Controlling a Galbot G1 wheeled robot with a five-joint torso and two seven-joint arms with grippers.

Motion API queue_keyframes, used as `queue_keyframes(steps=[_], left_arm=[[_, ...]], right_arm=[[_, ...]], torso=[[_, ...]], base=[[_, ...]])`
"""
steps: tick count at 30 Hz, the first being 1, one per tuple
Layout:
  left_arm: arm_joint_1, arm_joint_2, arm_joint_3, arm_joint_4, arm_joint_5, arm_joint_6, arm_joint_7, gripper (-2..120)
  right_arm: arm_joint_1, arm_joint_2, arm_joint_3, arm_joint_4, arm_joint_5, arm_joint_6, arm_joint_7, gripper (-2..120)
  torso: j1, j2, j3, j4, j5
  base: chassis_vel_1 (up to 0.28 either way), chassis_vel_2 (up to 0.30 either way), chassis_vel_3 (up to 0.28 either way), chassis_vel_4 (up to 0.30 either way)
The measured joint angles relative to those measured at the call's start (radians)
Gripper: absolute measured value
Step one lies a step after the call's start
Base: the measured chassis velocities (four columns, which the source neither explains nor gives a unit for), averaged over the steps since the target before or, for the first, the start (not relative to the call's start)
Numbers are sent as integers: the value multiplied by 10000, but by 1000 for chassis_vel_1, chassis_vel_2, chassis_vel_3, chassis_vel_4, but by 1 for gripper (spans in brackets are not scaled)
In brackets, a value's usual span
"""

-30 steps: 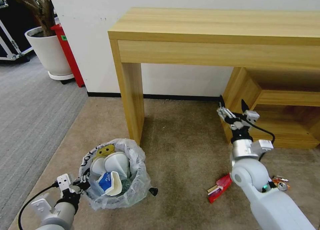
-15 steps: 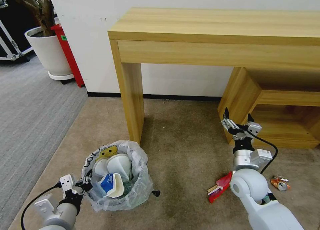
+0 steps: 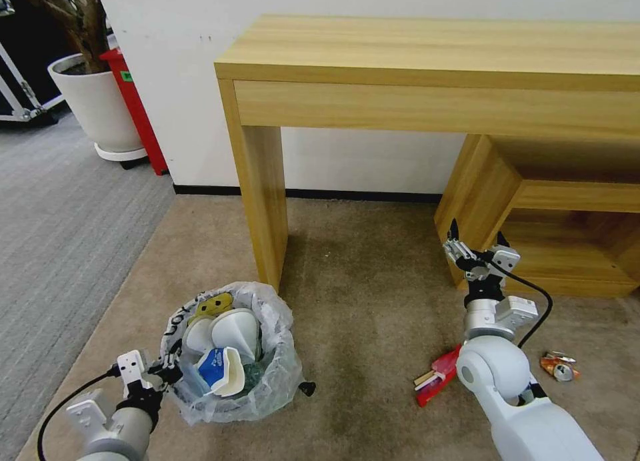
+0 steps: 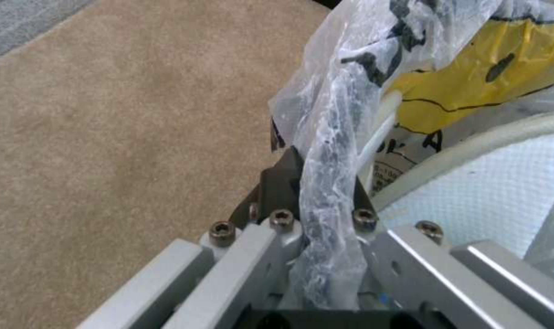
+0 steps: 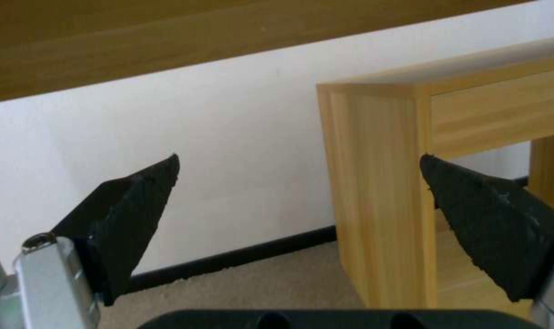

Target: Pick up the trash bin and place the garbage on the floor into it.

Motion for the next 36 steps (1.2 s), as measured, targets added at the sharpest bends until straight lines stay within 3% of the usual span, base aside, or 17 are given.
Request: queue_keyframes(steps=[36], left_arm=[[381,-28,-59,-117,152,-132,138,1]], right_arm=[[-156,335,-104,-72,-118,314,-59,100]], torso=[[0,0,0,0,0]], base=[[-19,-19,-17,-17]])
